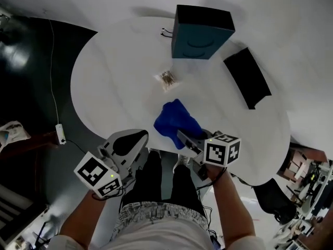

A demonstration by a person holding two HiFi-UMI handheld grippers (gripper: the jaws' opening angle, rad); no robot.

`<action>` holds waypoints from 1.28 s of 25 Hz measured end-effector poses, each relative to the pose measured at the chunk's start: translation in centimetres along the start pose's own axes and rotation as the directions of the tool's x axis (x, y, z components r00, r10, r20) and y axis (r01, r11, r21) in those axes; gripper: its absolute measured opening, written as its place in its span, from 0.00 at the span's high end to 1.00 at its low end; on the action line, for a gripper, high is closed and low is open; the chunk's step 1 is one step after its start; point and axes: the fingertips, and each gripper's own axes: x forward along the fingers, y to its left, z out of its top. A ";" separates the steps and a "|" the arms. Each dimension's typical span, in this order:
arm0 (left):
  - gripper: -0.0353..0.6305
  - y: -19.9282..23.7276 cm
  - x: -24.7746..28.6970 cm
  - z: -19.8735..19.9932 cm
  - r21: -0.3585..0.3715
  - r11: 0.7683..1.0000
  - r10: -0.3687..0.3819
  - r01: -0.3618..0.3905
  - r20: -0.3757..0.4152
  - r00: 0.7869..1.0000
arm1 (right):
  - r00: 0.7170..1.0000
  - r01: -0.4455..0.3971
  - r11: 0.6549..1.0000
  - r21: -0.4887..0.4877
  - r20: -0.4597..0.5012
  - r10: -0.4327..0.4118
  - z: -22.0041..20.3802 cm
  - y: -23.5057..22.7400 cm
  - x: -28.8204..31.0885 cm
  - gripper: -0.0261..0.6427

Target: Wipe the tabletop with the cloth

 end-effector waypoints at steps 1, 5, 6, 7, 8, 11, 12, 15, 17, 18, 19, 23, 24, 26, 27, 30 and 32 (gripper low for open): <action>0.91 0.4 -0.4 -0.1 -0.005 1.000 0.006 -0.006 0.003 1.000 | 1.000 -0.007 1.000 -0.005 -0.013 0.007 -0.2 0.4 0.7 0.79; 0.91 1.4 -1.9 -0.2 -0.018 1.000 0.026 -0.026 0.019 0.999 | 0.997 -0.027 0.999 -0.023 -0.070 0.025 -1.5 1.7 3.2 0.79; 0.91 1.6 -2.2 -0.2 -0.020 0.999 0.031 -0.030 0.021 0.999 | 0.996 -0.025 0.999 -0.024 -0.087 0.023 -1.9 1.8 3.7 0.79; 0.91 1.8 -2.5 -0.3 -0.022 0.999 0.034 -0.034 0.023 0.999 | 0.994 -0.017 1.000 -0.024 -0.105 0.015 -2.4 1.7 4.1 0.79; 0.91 1.9 -2.7 -0.3 -0.024 0.999 0.038 -0.037 0.023 0.999 | 0.992 -0.006 1.000 -0.025 -0.122 0.002 -2.8 1.6 4.4 0.79; 0.91 2.1 -3.2 -0.4 -0.026 0.999 0.046 -0.045 0.025 0.999 | 0.988 0.034 0.999 -0.031 -0.151 -0.039 -3.4 0.9 4.8 0.79; 0.91 2.1 -3.3 -0.4 -0.027 0.999 0.048 -0.047 0.027 0.999 | 0.987 0.044 0.999 -0.029 -0.155 -0.048 -3.5 0.6 4.8 0.79; 0.91 2.1 -3.4 -0.4 -0.029 0.998 0.050 -0.049 0.030 0.998 | 0.985 0.059 0.998 -0.026 -0.163 -0.063 -3.6 0.0 4.6 0.79; 0.91 2.1 -3.3 -0.5 -0.031 0.998 0.051 -0.050 0.026 0.998 | 0.984 0.065 0.997 -0.029 -0.167 -0.069 -3.6 -0.2 4.4 0.79; 0.91 2.0 -3.2 -0.5 -0.031 0.998 0.050 -0.049 0.024 0.998 | 0.983 0.067 0.997 -0.030 -0.168 -0.071 -3.6 -0.4 4.3 0.79; 0.91 1.9 -3.0 -0.5 -0.030 0.998 0.048 -0.047 0.021 0.999 | 0.983 0.068 0.997 -0.030 -0.167 -0.072 -3.6 -0.5 4.1 0.79; 0.91 0.8 -1.6 -0.5 -0.020 1.000 0.020 -0.020 0.012 1.000 | 0.985 0.081 0.997 -0.013 -0.151 -0.082 -3.6 -1.7 2.6 0.79; 0.91 0.5 -1.2 -0.6 -0.018 1.000 0.011 -0.011 0.008 1.000 | 0.985 0.085 0.996 -0.007 -0.147 -0.085 -3.7 -2.1 2.1 0.79; 0.91 -0.3 -0.2 -0.7 -0.013 1.000 -0.007 0.006 -0.003 1.000 | 0.986 0.095 0.996 0.006 -0.138 -0.093 -3.9 -2.9 1.0 0.79; 0.91 -0.7 0.4 -0.8 -0.010 1.000 -0.017 0.017 -0.009 1.000 | 0.987 0.100 0.995 0.015 -0.131 -0.098 -4.0 -3.3 0.3 0.79; 0.91 -2.3 2.1 -0.9 0.004 0.998 -0.054 0.055 -0.030 0.998 | 0.988 0.119 0.992 0.042 -0.104 -0.114 -4.3 -4.7 -1.9 0.79; 0.91 -3.5 3.3 -1.1 0.015 0.997 -0.079 0.080 -0.045 0.996 | 0.988 0.129 0.990 0.062 -0.090 -0.123 -4.8 -5.7 -3.4 0.79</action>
